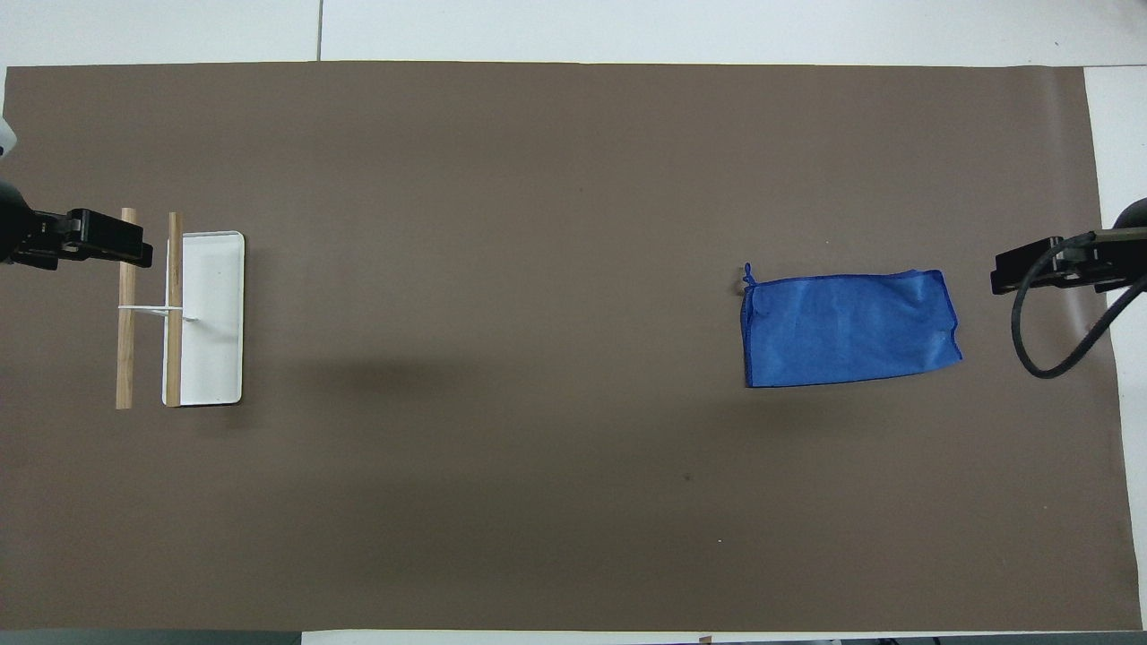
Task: Right arm passes towel to left arm to hang
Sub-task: 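Reach the right gripper down and grasp the blue towel's edge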
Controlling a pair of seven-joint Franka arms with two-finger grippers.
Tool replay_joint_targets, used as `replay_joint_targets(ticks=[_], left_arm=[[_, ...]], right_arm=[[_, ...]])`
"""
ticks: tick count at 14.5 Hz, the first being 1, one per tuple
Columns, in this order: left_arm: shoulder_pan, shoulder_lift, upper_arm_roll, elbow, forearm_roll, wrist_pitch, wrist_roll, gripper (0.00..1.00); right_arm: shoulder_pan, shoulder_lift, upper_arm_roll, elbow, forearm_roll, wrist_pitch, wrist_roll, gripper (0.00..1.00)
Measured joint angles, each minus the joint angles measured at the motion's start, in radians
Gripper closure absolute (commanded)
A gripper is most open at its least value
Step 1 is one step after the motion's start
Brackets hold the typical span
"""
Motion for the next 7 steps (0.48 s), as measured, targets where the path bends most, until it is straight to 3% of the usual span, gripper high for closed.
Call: replay_joint_targets(ticks=[3,7], left_arm=[[0.000,0.000,0.000,0.000,0.000,0.000,0.000,0.00],[0.000,0.000,0.000,0.000,0.000,0.000,0.000,0.00]], right_arm=[[-0.001,-0.055,0.003,-0.254,0.000,0.234,0.000,0.00],[0.002,0.041,0.006,-0.425,0.000,0.545,-0.020,0.00]])
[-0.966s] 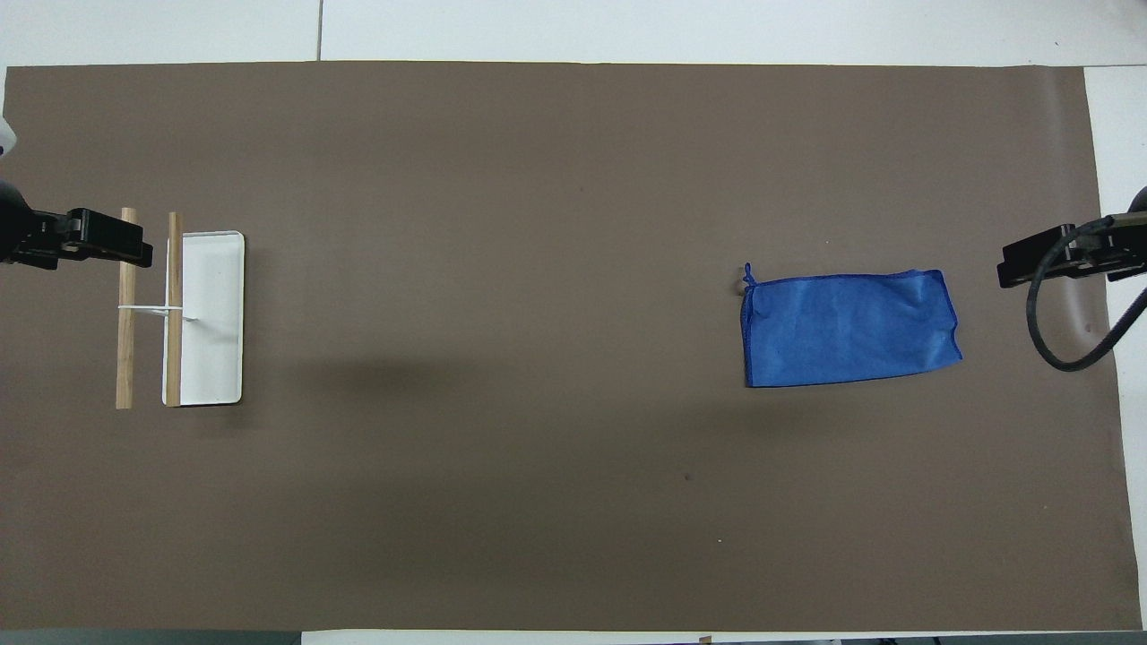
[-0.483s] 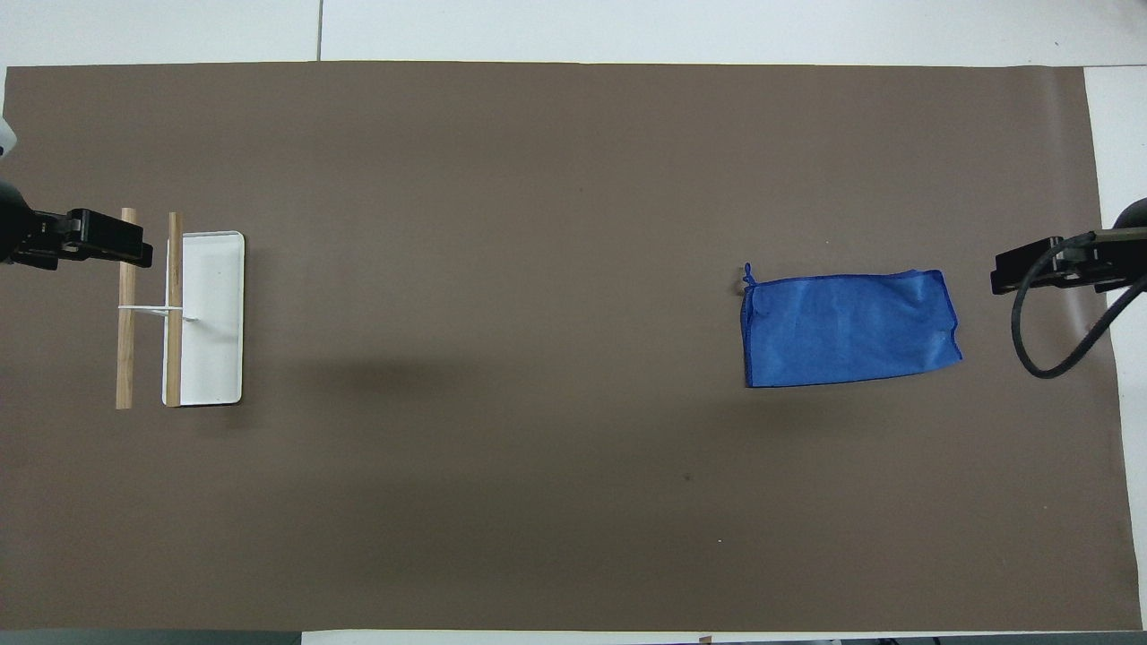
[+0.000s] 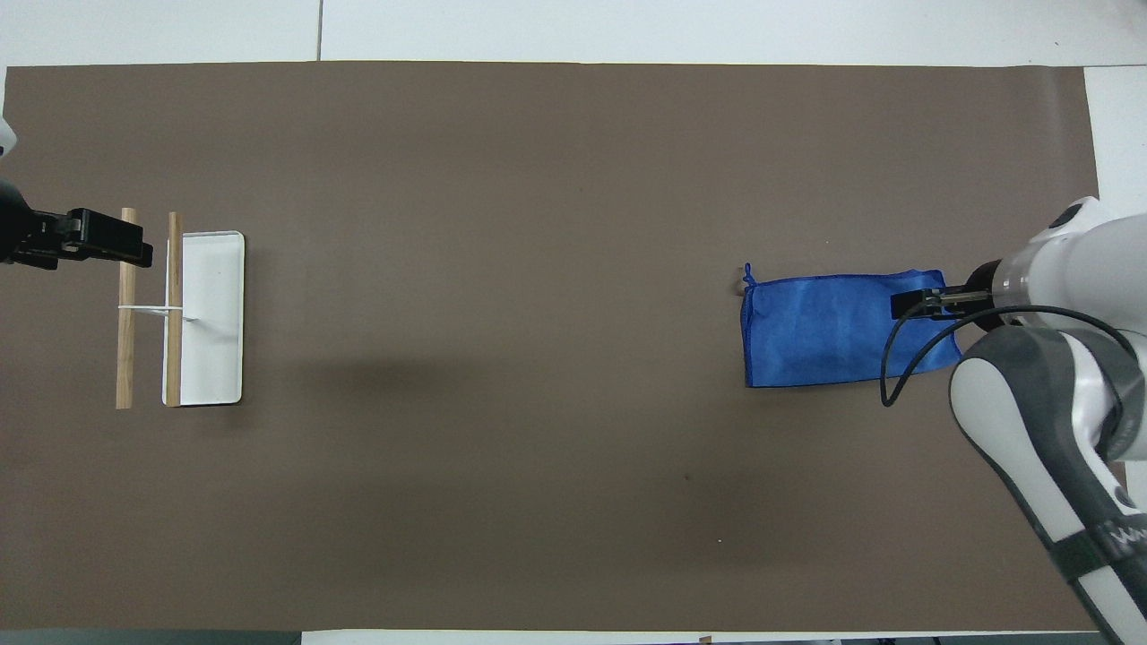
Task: Right arm passes towel to left arm to hang
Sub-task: 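Reach the right gripper down and grasp the blue towel's edge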
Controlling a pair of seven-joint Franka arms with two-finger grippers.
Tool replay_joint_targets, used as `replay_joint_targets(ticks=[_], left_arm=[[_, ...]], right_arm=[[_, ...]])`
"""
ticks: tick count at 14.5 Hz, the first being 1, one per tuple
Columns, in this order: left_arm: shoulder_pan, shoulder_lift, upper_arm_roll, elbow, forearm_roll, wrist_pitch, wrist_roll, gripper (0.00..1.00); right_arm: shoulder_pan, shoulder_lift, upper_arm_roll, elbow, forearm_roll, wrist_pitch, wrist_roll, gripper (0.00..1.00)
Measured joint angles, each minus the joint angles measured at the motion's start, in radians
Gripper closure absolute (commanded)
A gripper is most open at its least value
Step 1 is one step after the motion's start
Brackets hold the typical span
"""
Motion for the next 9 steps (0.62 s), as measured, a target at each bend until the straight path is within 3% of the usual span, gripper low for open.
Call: replay_joint_targets(ticks=[3,9], left_arm=[[0.000,0.000,0.000,0.000,0.000,0.000,0.000,0.00],[0.000,0.000,0.000,0.000,0.000,0.000,0.000,0.00]], right_arm=[[0.000,0.078,0.000,-0.091,0.000,0.193,-0.014,0.00],[0.000,0.135,0.000,-0.120,0.000,0.237,-0.020,0.00]])
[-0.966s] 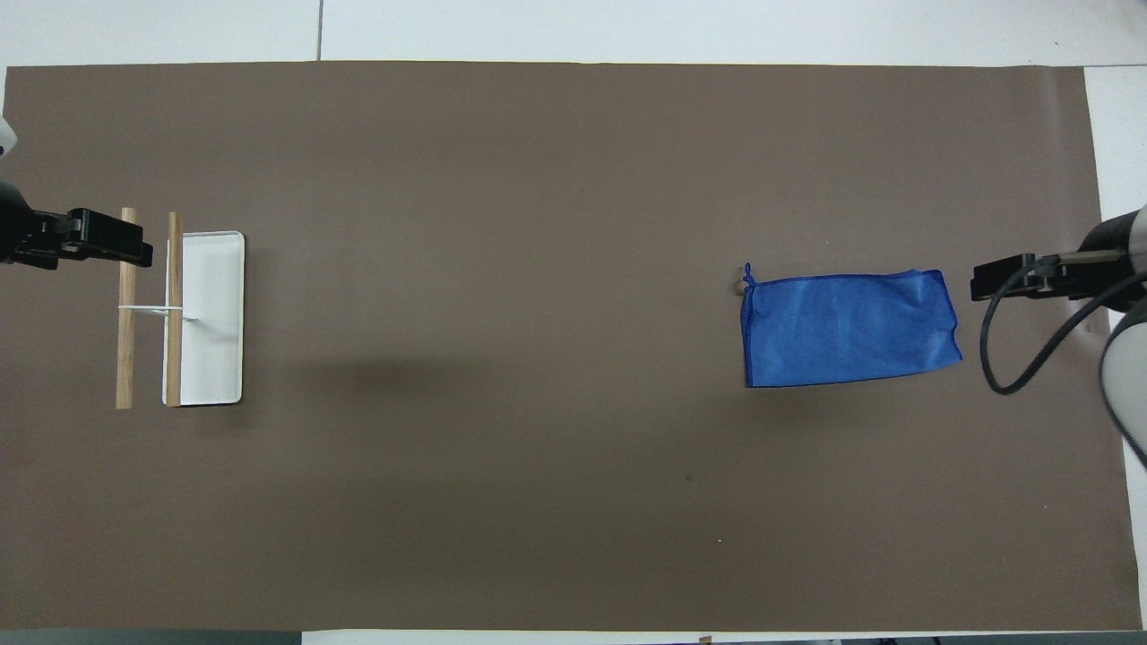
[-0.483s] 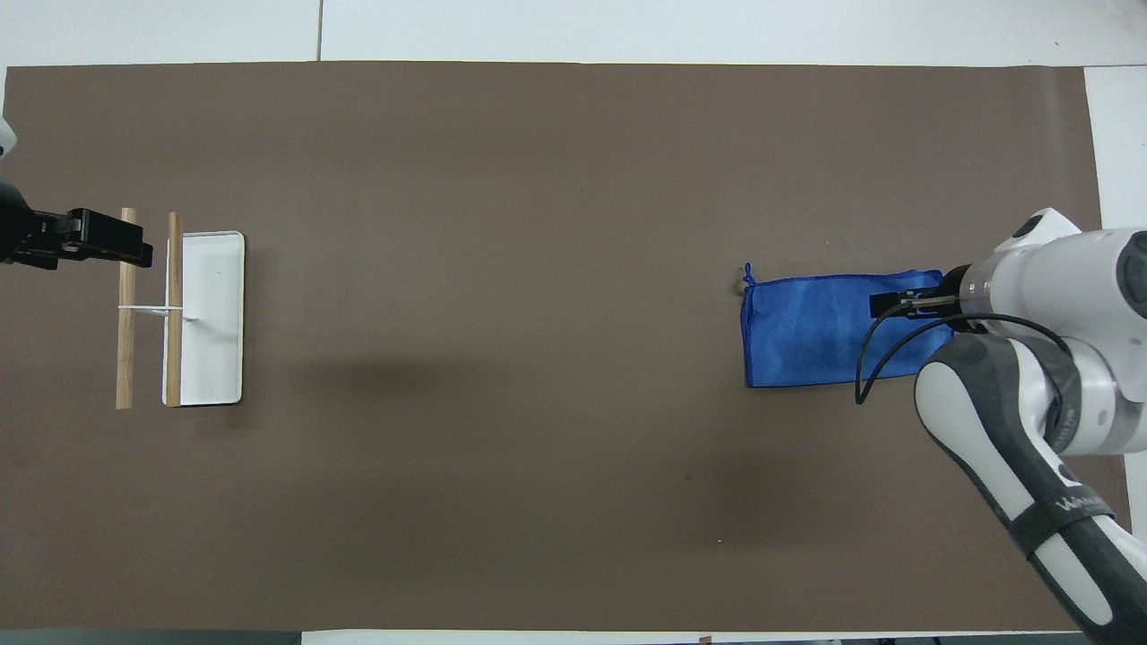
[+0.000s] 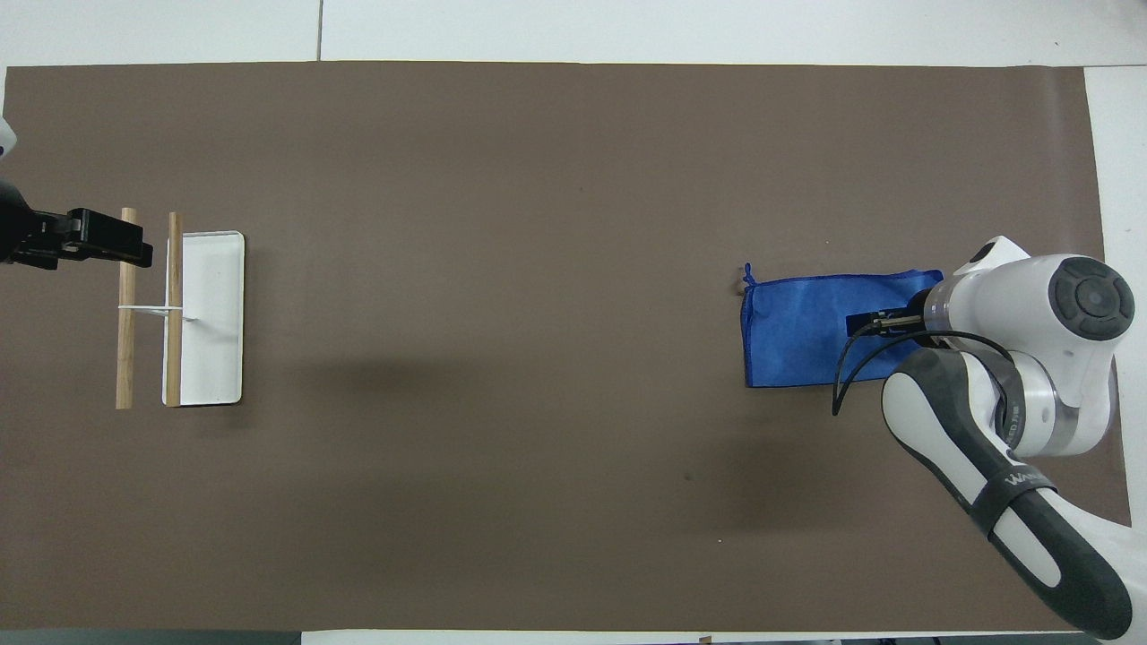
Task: Right arm passes towel to left arm to hang
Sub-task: 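Reach the right gripper down and grasp the blue towel's edge, then lift the blue towel with the right gripper toward the white rack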
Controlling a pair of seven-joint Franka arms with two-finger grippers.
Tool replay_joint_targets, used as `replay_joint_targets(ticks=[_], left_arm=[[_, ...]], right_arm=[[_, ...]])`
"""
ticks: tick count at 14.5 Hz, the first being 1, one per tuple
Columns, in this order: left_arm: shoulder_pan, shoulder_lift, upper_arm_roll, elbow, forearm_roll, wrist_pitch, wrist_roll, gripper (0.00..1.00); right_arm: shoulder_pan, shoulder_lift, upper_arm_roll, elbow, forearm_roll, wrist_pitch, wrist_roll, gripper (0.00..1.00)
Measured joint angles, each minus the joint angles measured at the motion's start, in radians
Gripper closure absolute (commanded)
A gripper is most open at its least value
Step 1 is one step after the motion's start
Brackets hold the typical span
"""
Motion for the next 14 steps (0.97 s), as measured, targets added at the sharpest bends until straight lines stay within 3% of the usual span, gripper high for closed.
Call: replay_joint_targets(ticks=[3,4,5,6,7,14], left_arm=[[0.000,0.000,0.000,0.000,0.000,0.000,0.000,0.00],[0.000,0.000,0.000,0.000,0.000,0.000,0.000,0.00],[0.000,0.000,0.000,0.000,0.000,0.000,0.000,0.00],[0.000,0.000,0.000,0.000,0.000,0.000,0.000,0.00],[0.000,0.000,0.000,0.000,0.000,0.000,0.000,0.00],[0.000,0.000,0.000,0.000,0.000,0.000,0.000,0.00]], right_arm=[[0.000,0.036,0.000,-0.002,0.000,0.025,0.000,0.02],[-0.001,0.043,0.000,-0.002,0.000,0.028,0.000,0.20],[-0.003,0.049,0.000,-0.002,0.000,0.029,-0.001,0.51],[-0.004,0.053,-0.001,-0.002,0.000,0.029,-0.002,0.93],[-0.003,0.052,-0.001,0.000,0.000,0.030,-0.003,1.00],[-0.001,0.048,0.011,0.018,0.000,-0.028,0.000,1.00]])
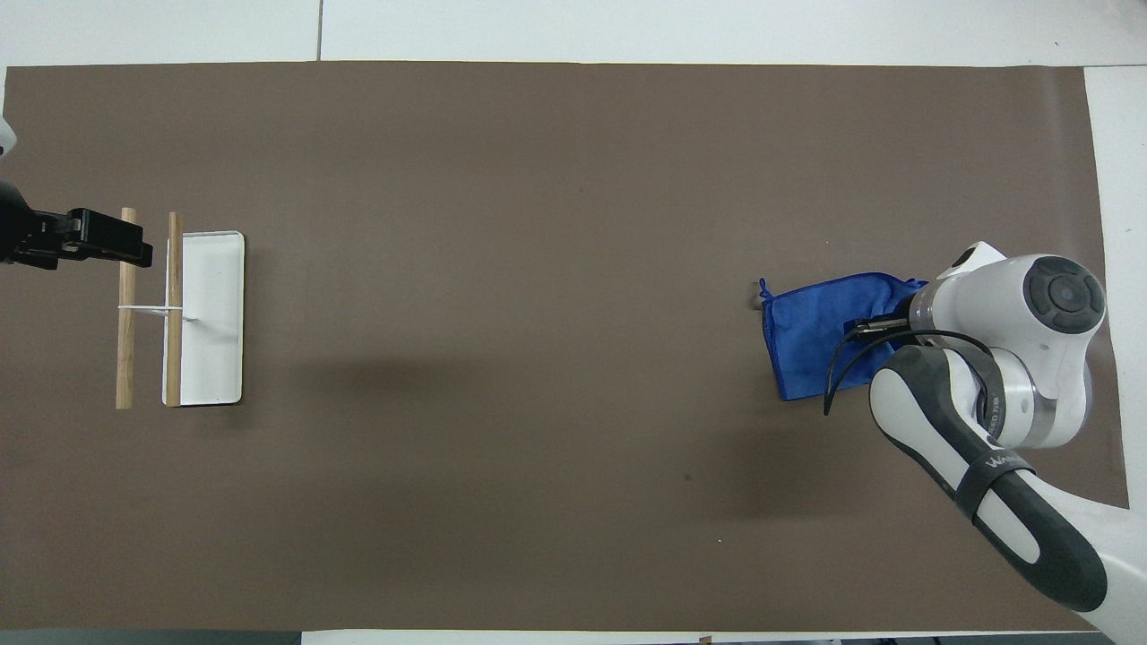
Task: Right arm passes towel to left arm to hang
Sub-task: 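Lift the blue towel with the right gripper toward the white rack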
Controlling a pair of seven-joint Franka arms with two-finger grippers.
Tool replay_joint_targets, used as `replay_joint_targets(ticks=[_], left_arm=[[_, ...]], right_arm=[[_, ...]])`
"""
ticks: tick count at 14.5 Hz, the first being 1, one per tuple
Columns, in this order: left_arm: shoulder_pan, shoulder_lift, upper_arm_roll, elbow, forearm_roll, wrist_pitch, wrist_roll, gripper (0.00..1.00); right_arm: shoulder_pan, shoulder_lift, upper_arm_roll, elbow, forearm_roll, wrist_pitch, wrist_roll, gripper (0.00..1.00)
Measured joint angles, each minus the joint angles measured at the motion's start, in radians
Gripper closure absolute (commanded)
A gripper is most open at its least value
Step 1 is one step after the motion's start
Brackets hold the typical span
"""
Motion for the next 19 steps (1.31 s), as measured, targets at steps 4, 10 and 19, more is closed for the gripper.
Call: replay_joint_targets(ticks=[4,10,19], left_arm=[[0.000,0.000,0.000,0.000,0.000,0.000,0.000,0.00],[0.000,0.000,0.000,0.000,0.000,0.000,0.000,0.00],[0.000,0.000,0.000,0.000,0.000,0.000,0.000,0.00]], right_arm=[[0.004,-0.002,0.099,0.149,0.001,-0.228,0.135,1.00],[0.023,-0.011,0.213,0.529,0.242,-0.516,0.401,1.00],[0.331,0.078,0.225,0.728,0.606,-0.007,1.153,1.00]])
